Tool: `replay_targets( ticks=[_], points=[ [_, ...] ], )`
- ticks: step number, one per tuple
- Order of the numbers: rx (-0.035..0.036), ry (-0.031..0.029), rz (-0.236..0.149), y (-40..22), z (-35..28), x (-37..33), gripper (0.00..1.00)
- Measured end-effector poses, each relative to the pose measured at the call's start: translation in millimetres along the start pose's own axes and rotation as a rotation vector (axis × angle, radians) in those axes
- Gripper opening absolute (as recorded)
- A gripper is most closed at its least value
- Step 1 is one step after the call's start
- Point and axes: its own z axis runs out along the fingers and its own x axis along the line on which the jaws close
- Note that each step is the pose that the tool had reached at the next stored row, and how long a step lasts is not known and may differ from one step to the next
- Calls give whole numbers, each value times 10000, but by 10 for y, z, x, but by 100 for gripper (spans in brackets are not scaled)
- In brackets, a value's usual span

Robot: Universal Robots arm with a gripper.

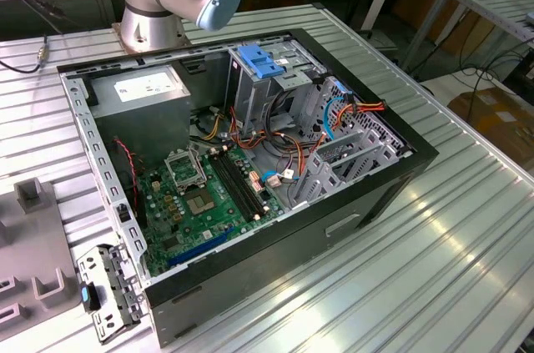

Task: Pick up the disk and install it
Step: 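Pick up the disk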

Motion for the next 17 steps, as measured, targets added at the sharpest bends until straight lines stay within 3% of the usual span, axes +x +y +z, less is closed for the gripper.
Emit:
replay_targets(
  ticks=[7, 17],
  points=[
    [-1, 2, -49, 0, 1, 0, 11],
    [-30, 53, -1203, 0, 1, 0, 11]
  ],
)
